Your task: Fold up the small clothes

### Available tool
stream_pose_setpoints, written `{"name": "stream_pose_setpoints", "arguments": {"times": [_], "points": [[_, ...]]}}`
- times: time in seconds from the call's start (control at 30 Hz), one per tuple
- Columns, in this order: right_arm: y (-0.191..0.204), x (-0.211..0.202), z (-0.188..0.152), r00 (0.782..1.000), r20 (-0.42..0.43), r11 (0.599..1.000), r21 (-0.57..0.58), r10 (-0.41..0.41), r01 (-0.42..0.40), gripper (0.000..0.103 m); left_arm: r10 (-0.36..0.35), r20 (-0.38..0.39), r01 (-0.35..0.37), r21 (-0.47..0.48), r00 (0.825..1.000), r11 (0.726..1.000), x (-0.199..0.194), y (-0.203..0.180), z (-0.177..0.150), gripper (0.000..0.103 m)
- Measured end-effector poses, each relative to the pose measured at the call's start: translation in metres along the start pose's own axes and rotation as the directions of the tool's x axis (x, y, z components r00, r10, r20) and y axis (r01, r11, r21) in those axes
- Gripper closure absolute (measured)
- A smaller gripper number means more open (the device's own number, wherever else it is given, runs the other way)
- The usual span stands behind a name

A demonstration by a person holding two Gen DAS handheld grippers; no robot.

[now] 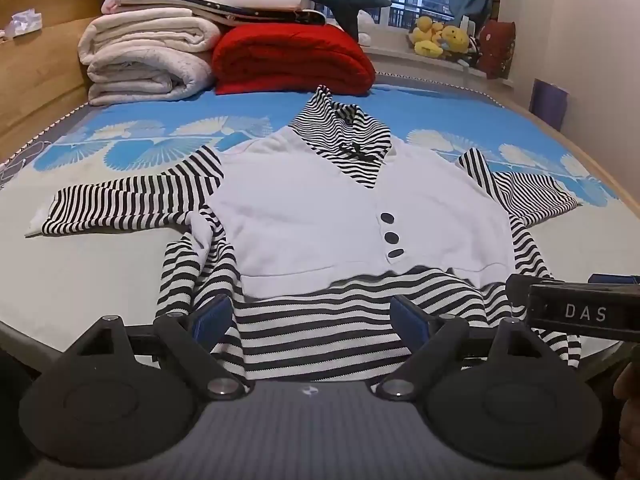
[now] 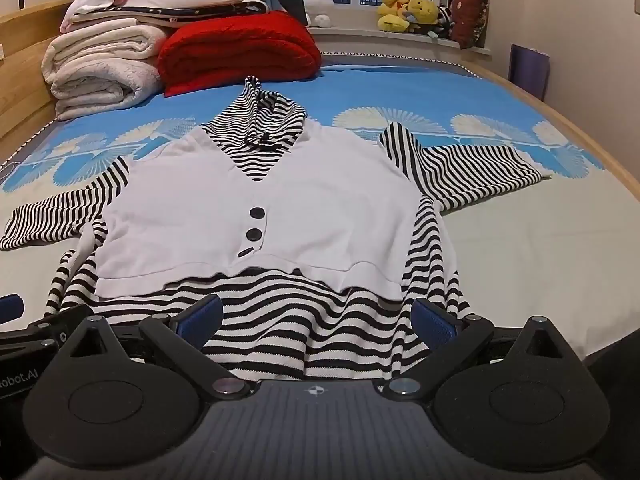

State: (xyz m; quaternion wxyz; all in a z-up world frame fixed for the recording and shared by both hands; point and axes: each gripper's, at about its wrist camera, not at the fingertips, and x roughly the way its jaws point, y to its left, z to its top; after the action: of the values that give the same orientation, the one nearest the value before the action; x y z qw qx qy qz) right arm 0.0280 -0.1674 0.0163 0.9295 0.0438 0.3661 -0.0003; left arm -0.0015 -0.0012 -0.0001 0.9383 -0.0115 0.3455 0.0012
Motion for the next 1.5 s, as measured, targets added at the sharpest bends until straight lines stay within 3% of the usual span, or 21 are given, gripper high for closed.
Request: {"name": "stream_pose_setpoints", "arguments": {"times": [1.13, 1.2, 1.27, 1.37, 1.5], "points": [[0.002, 0.002, 0.002, 1.000, 0.006, 1.000, -0.001, -0.003, 0.003, 0.003, -0.016, 0.006, 0.016, -0.033, 1.000, 0.999, 0.003, 0.000, 0.001, 0.015], [0.004, 0.002, 0.001, 1.000, 0.005, 1.000, 0.000, -0.005, 0.005, 0.003, -0.023, 0.003, 0.023, -0.035, 1.000, 0.999, 0.003, 0.000, 0.002, 0.021], [0.003, 0.003, 0.000, 1.000, 0.004, 1.000, 0.001, -0.004, 0.004, 0.003, -0.037, -0.002, 0.037, -0.032, 0.999, 0.999, 0.002, 0.001, 0.004, 0.041], [0.002, 0.004, -0.001, 1.000, 0.005, 1.000, -0.002, -0.006, 0.006, 0.004, -0.059, -0.014, 0.058, -0.043, 0.998, 0.997, 0.000, 0.005, 0.014, 0.061], [-0.004, 0.004, 0.003, 1.000, 0.025, 1.000, 0.020, 0.011, -0.012, 0.006, -0.096, 0.050, 0.098, -0.050, 0.994, 0.994, -0.004, 0.021, 0.050, 0.069]]}}
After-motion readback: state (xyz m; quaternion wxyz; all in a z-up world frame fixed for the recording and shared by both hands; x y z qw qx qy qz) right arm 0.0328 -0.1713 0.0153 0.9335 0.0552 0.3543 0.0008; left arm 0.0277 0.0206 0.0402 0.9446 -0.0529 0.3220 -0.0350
